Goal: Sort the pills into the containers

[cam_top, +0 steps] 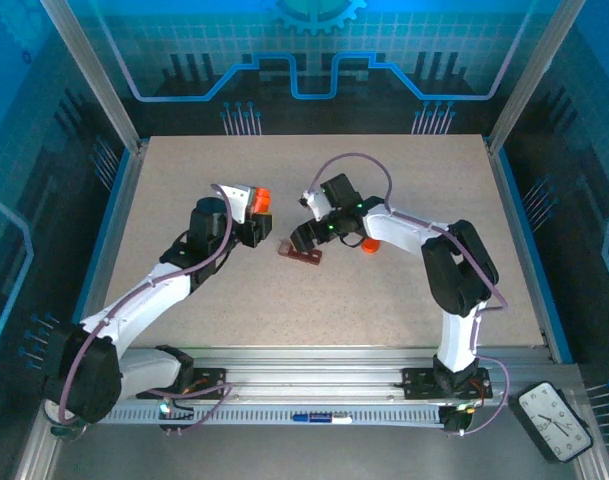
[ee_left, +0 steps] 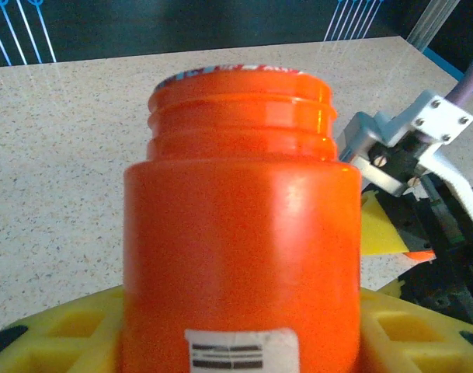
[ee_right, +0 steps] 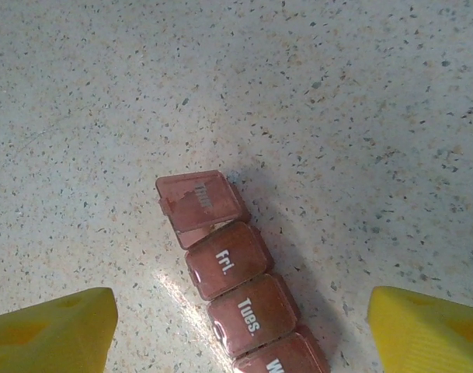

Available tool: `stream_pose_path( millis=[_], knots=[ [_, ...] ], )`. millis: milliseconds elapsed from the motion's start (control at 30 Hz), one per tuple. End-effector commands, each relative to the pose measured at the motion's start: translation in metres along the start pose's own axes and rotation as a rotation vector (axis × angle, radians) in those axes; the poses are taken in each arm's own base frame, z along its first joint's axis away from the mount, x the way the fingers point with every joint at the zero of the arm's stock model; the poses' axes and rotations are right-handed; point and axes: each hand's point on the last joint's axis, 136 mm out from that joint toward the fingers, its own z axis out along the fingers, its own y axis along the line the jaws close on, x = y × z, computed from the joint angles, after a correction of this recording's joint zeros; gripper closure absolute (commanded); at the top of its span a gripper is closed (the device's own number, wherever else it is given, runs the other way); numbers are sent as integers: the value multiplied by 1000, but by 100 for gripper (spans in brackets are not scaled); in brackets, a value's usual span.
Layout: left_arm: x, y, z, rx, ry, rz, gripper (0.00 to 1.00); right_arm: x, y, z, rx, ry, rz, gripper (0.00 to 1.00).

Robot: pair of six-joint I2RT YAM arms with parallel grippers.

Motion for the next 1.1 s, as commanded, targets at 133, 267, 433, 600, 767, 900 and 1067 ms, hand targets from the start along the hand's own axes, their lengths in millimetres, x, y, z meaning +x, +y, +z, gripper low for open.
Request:
stream_pose_path(
  millis=[133,267,433,600,767,900,1067],
  knots=[
    [4,-1,-5,17,-13,-35,100,4,10,14,-13,57,-46,15],
    [8,-2,-8,21,-4,-46,100,7,7,13,4,57,-46,15],
    [20,-5,-11,44,27,-85,100,17,-5,7,34,64,3,15],
    [39,-9,-15,72,71,-128,100,31,-26,4,88,79,81,16],
    [61,-14,-19,81,115,-138,100,36,-37,2,71,59,153,18],
    [76,-22,-20,85,146,-123,100,35,-38,3,63,55,167,18],
    [94,-31,-16,98,167,-99,100,37,-41,4,66,57,174,19]
  ],
)
